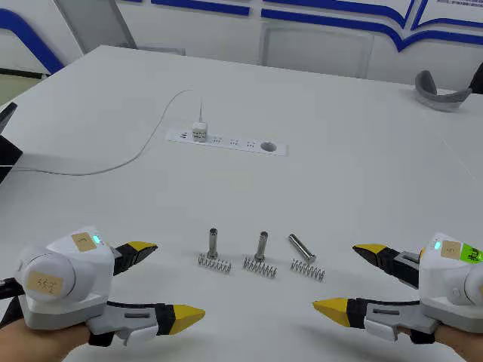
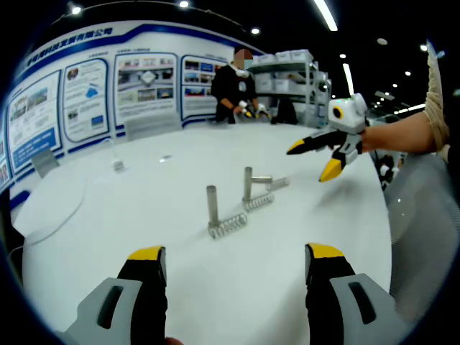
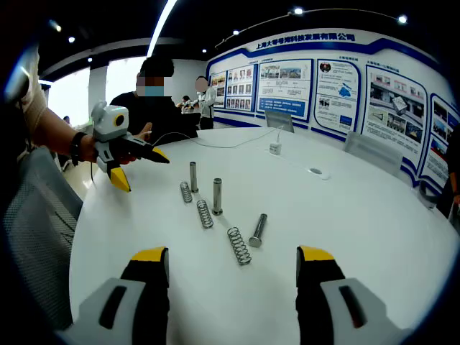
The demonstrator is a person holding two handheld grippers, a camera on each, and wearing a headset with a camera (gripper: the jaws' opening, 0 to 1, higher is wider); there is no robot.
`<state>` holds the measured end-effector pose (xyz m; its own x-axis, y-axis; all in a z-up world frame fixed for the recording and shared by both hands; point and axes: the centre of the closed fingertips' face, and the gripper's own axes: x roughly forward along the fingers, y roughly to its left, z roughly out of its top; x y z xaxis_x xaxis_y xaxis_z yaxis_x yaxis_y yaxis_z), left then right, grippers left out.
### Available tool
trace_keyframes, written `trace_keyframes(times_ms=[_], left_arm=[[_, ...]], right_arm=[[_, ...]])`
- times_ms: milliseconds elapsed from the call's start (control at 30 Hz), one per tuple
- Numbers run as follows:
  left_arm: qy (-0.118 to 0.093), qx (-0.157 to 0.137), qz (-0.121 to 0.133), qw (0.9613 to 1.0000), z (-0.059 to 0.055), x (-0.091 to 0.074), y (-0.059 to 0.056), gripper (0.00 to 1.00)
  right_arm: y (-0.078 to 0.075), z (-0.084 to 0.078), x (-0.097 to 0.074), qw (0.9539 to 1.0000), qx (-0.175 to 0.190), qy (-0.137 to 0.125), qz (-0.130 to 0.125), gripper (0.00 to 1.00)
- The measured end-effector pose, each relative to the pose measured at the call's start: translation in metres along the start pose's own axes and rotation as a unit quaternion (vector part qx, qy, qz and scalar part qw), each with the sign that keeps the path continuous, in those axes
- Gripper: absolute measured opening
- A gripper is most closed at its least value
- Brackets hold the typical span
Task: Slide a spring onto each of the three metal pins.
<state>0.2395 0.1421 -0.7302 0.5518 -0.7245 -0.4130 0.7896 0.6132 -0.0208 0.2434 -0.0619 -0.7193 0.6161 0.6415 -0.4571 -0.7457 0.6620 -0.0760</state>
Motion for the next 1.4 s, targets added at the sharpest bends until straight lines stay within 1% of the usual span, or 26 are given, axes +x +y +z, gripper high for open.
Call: trace_keyframes(times_ms=[400, 800, 1233, 1400], left_arm=[[-0.003, -0.002, 0.002, 1.0000, 0.002, 0.000, 0.002, 0.80], [-0.004, -0.002, -0.001, 1.0000, 0.003, 0.002, 0.005, 0.80], [-0.010, -0.001, -0.007, 0.9999, 0.005, 0.005, 0.006, 0.80], [-0.012, -0.002, -0.009, 0.9999, 0.006, 0.005, 0.007, 0.80]], right_arm=[[-0.001, 0.000, 0.000, 1.0000, 0.006, -0.001, -0.002, 0.73], [-0.004, 0.000, -0.001, 0.9999, 0.011, 0.001, -0.010, 0.72], [-0.008, 0.004, -0.002, 0.9997, 0.015, 0.006, -0.019, 0.69], [-0.010, 0.006, -0.002, 0.9996, 0.018, 0.009, -0.022, 0.68]])
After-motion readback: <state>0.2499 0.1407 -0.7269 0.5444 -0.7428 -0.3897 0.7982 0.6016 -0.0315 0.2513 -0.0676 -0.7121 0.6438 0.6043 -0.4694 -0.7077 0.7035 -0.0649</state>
